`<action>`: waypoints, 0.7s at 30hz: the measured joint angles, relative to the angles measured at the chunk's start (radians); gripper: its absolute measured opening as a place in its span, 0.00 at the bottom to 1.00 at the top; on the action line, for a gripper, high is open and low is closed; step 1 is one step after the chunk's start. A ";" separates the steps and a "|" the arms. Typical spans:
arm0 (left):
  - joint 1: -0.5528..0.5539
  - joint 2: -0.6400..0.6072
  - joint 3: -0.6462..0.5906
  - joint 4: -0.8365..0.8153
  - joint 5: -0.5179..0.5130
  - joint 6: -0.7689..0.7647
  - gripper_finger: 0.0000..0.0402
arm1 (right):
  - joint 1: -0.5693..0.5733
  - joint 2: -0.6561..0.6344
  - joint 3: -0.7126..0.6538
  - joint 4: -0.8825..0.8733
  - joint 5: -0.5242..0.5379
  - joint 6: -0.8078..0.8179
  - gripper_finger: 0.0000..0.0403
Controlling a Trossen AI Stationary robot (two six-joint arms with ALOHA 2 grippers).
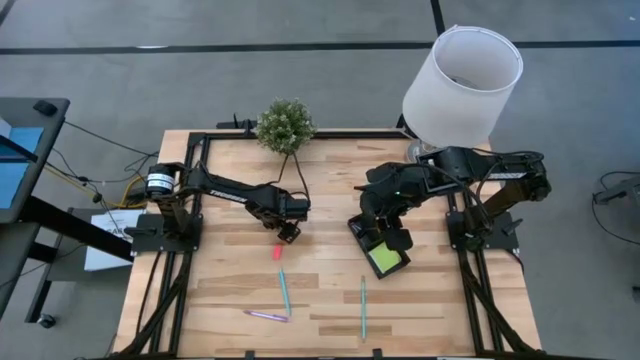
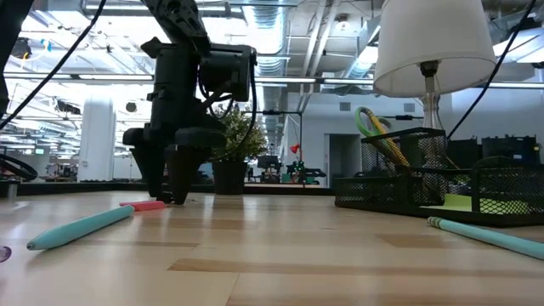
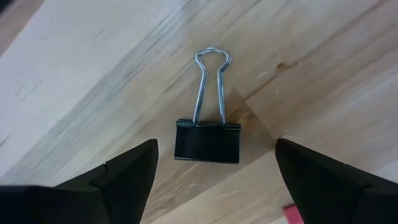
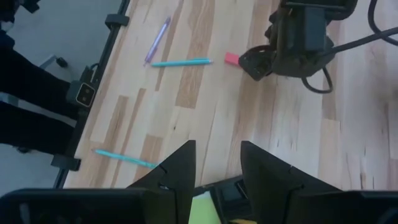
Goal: Pick and place office supplies into organizer
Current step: Put the black binder clip into the black desk organizer
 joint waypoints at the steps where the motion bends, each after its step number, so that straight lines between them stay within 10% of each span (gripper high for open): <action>1: 0.000 0.000 0.000 0.000 0.000 0.001 0.80 | 0.000 0.000 0.000 0.001 0.000 0.000 0.29; 21: 0.005 -0.010 -0.080 0.141 0.046 0.002 0.48 | 0.000 0.000 0.000 0.048 0.000 0.000 0.29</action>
